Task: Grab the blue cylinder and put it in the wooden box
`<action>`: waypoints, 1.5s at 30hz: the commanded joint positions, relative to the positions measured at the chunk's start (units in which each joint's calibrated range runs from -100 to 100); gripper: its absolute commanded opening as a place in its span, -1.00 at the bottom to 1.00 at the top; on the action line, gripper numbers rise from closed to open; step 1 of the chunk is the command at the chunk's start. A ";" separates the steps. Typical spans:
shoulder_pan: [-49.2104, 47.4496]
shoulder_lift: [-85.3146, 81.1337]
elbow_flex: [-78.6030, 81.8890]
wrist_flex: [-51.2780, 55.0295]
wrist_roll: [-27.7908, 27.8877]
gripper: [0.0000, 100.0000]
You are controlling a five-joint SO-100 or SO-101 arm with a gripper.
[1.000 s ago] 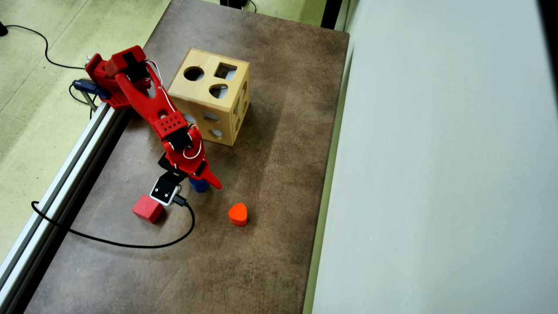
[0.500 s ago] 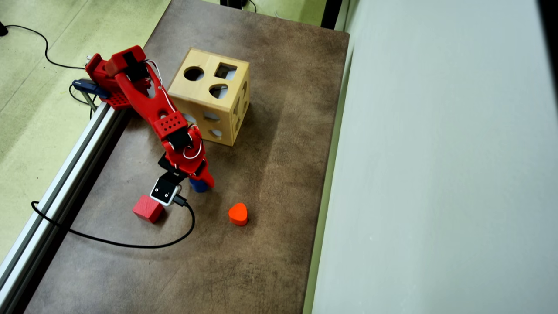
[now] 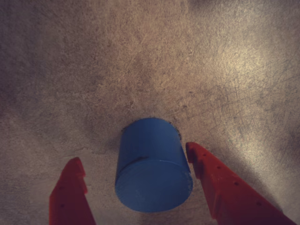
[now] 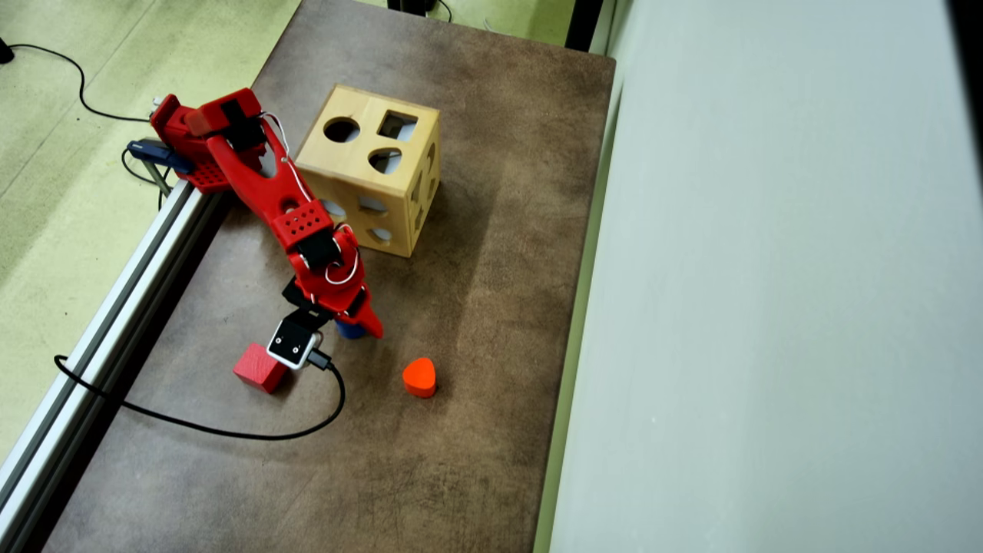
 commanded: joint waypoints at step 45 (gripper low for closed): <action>0.01 -5.72 -1.92 0.28 -0.10 -0.70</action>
